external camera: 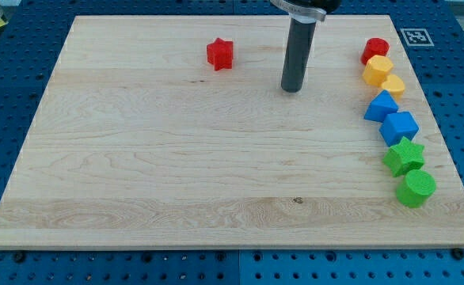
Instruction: Drag the red star to the top left of the red circle
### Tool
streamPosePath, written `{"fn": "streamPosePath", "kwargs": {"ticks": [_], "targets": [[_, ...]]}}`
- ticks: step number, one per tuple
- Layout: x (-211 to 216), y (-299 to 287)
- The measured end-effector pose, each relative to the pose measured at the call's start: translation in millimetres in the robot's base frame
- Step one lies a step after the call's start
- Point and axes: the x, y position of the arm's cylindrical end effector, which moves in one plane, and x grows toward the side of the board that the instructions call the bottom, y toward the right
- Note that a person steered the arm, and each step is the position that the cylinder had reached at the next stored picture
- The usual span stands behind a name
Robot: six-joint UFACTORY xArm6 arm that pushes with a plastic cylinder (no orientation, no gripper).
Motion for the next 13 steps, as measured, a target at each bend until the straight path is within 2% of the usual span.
{"fn": "streamPosePath", "kwargs": {"ticks": [2, 3, 4, 5, 10, 11, 13], "targets": [[37.9, -20.0], [40.8, -69.6], [-3.8, -115.4], [-26.0, -133.4], [-27.3, -151.7], [-67.0, -155.8], [-78.0, -107.8]]}}
